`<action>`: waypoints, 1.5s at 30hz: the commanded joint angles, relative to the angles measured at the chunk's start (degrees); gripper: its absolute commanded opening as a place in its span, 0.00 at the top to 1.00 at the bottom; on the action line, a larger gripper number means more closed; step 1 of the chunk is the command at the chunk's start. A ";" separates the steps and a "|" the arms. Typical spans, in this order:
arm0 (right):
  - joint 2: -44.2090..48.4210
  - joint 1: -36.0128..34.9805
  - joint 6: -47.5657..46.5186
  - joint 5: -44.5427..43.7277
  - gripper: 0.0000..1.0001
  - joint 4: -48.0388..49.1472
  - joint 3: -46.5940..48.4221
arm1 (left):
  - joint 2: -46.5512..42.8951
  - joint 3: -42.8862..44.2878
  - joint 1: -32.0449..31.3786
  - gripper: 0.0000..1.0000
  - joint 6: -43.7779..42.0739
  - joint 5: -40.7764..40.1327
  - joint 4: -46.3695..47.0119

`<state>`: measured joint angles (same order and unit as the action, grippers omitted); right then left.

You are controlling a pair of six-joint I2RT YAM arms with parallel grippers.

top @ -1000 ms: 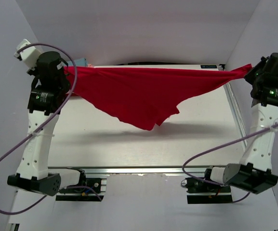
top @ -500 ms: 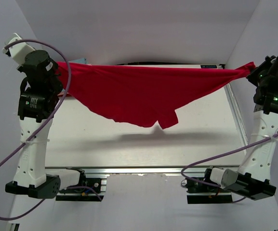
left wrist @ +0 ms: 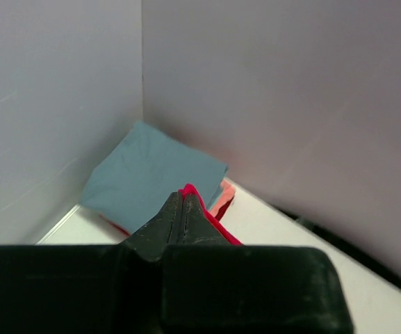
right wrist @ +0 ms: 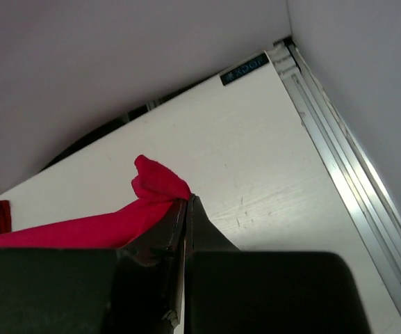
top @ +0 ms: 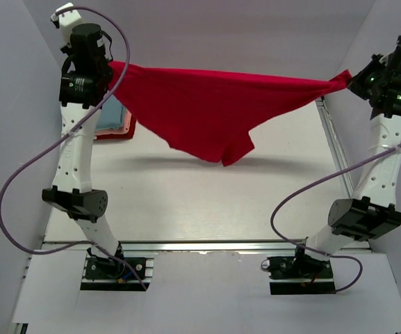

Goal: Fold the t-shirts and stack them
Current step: Flatten out the tshirt

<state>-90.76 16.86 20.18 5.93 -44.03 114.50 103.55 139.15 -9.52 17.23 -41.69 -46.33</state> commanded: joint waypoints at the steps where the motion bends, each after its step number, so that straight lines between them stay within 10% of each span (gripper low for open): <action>1: 3.31 0.45 -1.64 1.18 1.00 -0.18 8.37 | -11.23 -4.55 1.08 1.00 -3.43 -1.55 4.03; 12: 5.86 0.10 -3.05 2.06 1.00 3.77 -20.88 | -41.13 -67.31 0.99 1.00 10.88 12.06 14.15; 21: -19.00 -6.49 -4.72 -0.04 1.00 0.00 -6.40 | -38.87 -92.63 -1.02 1.00 17.30 19.02 23.29; 30: -34.93 -11.14 -7.09 3.47 1.00 -0.19 14.69 | -28.93 -96.44 -14.82 1.00 21.70 11.46 28.49; 45: -28.24 -15.46 -8.67 4.08 1.00 10.62 6.36 | -29.54 -94.94 -17.90 1.00 21.44 8.21 25.76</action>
<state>-120.73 0.89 12.80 9.13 -36.60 123.70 76.90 43.22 -26.96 38.52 -31.20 -19.64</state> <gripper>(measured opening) 0.007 0.019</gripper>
